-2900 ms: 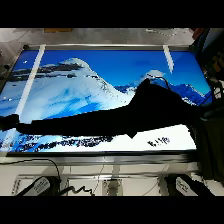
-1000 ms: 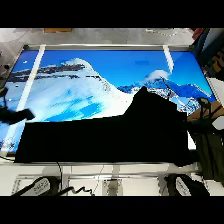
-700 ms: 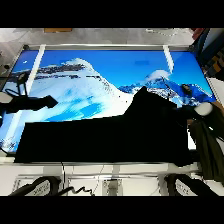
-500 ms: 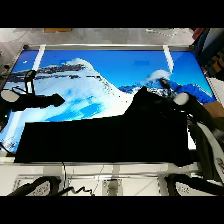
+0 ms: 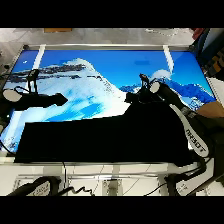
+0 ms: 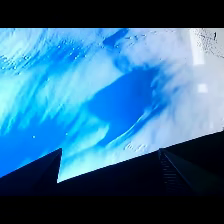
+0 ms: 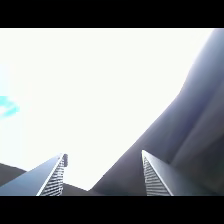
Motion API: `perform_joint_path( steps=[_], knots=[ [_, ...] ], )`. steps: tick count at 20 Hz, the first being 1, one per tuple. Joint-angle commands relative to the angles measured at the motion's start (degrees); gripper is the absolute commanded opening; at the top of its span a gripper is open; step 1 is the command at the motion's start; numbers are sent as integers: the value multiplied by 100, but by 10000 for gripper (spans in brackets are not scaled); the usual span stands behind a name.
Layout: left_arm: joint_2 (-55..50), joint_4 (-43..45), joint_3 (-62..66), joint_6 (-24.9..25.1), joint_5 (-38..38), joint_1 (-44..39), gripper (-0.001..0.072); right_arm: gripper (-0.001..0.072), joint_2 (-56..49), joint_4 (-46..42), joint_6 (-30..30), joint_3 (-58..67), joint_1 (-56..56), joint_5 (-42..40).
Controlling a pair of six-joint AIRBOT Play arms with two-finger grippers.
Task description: Fold the clothes and pants, and hang the long-sleeved shirts on hangers.
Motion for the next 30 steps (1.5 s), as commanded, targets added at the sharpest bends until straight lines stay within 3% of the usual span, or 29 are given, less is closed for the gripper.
perform_joint_path(
  steps=[1,7,14,16,18,19,25,30],
  knots=[
    [-9,11,7,2,2,-4,705,533,-323,-542,483,168,24,81],
    [-13,216,7,2,4,-4,704,533,-466,-1259,1001,168,-7,444],
    [-13,332,7,0,4,-4,704,498,-673,-1272,1270,170,-81,304],
    [-13,332,7,0,4,-4,704,344,-769,-1268,1270,168,-70,291],
    [-13,332,7,0,4,-4,705,62,-763,-1296,1263,192,-70,240],
    [-13,332,7,0,4,-4,705,21,-758,-1303,1246,258,-70,240],
    [-13,330,7,0,4,-4,704,19,-708,-1281,428,1388,83,358],
    [-13,162,7,-4,0,-50,705,19,-625,-1266,-415,2597,210,1377]
  ],
)
